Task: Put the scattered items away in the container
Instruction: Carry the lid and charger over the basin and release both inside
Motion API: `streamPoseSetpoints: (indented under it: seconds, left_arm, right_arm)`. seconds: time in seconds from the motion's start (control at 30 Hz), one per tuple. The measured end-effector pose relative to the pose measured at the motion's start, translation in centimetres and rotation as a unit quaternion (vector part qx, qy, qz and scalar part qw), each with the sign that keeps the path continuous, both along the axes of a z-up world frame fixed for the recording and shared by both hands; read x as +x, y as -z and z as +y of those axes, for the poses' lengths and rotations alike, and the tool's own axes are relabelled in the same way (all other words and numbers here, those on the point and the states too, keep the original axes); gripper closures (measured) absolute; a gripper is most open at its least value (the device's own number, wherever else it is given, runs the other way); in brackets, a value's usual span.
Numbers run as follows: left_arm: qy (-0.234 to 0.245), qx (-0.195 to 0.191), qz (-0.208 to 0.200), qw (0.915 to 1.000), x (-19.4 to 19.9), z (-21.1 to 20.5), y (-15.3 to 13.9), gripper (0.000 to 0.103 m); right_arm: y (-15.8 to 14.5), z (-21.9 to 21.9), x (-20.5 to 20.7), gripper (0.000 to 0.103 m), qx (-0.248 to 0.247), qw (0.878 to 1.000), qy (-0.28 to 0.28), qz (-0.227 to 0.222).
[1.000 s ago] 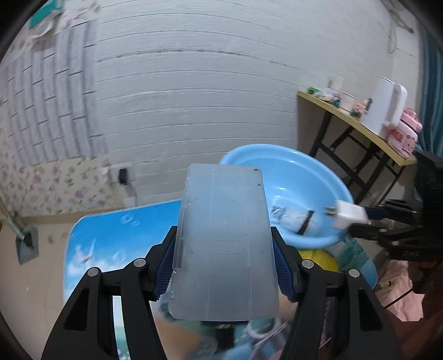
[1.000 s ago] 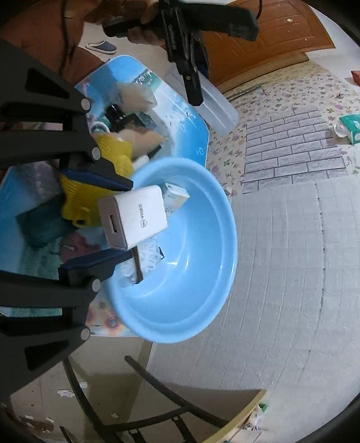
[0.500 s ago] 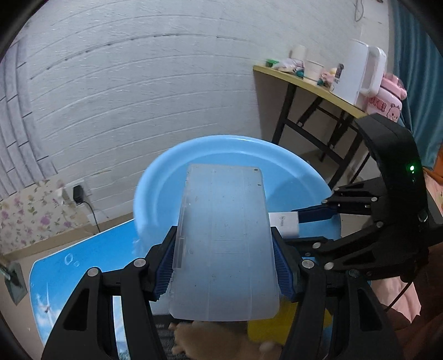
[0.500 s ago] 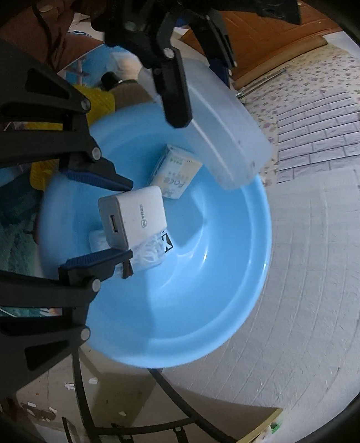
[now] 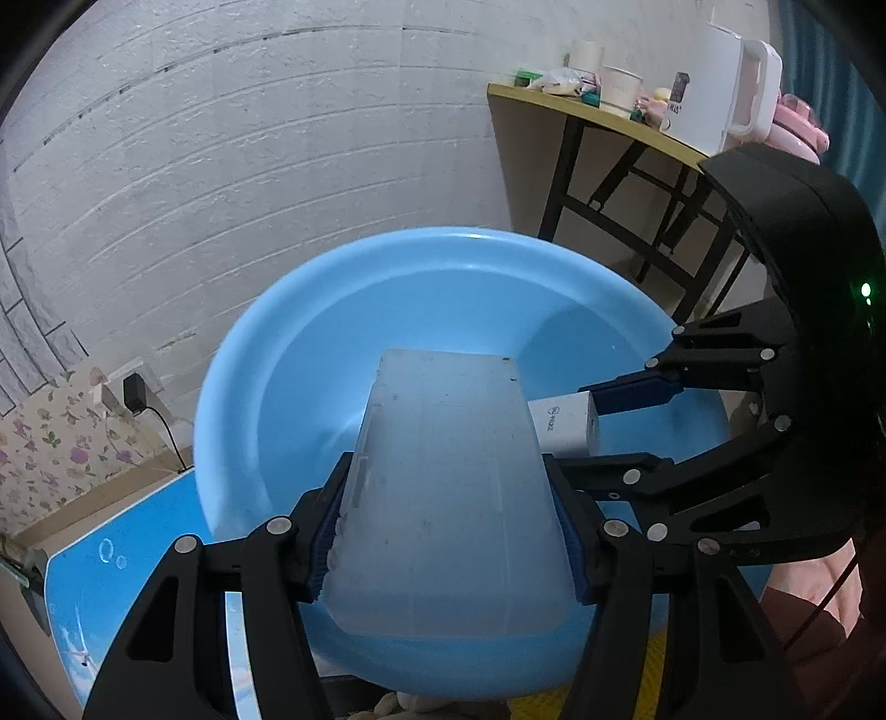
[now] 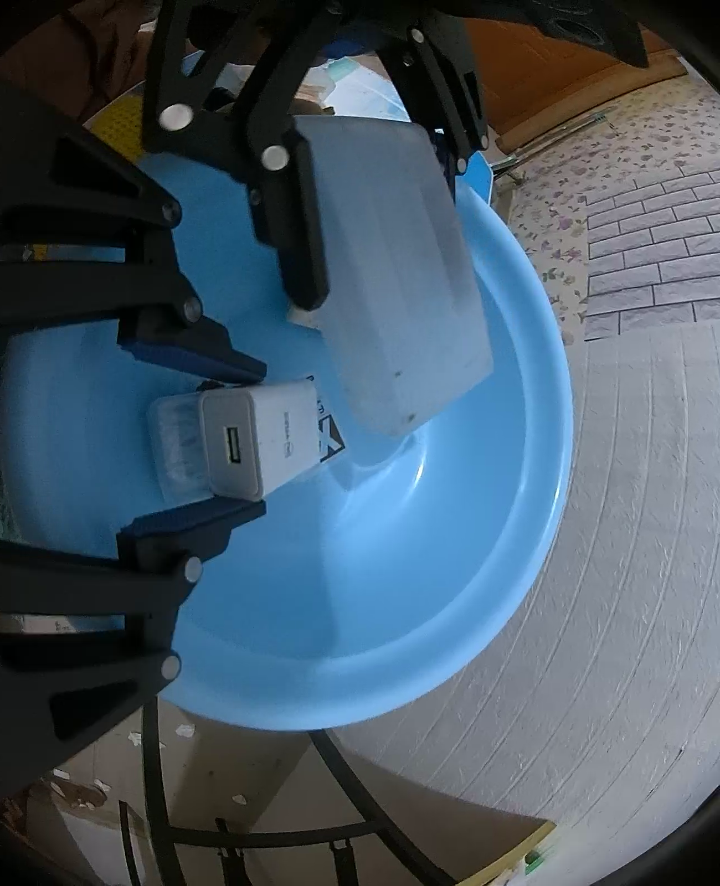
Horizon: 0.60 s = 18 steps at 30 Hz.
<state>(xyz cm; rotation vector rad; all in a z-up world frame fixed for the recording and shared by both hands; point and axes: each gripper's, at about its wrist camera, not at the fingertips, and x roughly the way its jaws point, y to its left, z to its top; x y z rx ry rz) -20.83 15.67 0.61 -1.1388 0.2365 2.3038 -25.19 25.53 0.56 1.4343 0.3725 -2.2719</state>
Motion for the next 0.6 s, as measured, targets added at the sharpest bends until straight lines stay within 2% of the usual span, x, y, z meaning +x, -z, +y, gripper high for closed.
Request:
streamPoseSetpoints:
  seconds: [0.27, 0.37, 0.6]
  left_arm:
    - [-0.006, 0.002, -0.003, 1.0000, -0.1, 0.1, 0.2, 0.039]
    - [-0.004, 0.007, 0.001, 1.0000, 0.2, 0.0, -0.3, 0.033]
    - [-0.008, 0.013, 0.011, 0.9998, 1.0, -0.8, -1.0, 0.033]
  right_arm:
    - [0.4, -0.5, -0.3, 0.063, 0.002, 1.000, 0.005, -0.004]
    - [0.3, -0.4, -0.2, 0.063, -0.001, 1.000, 0.008, -0.002]
    - [-0.4, 0.4, 0.3, 0.063, -0.006, 1.000, 0.019, 0.006]
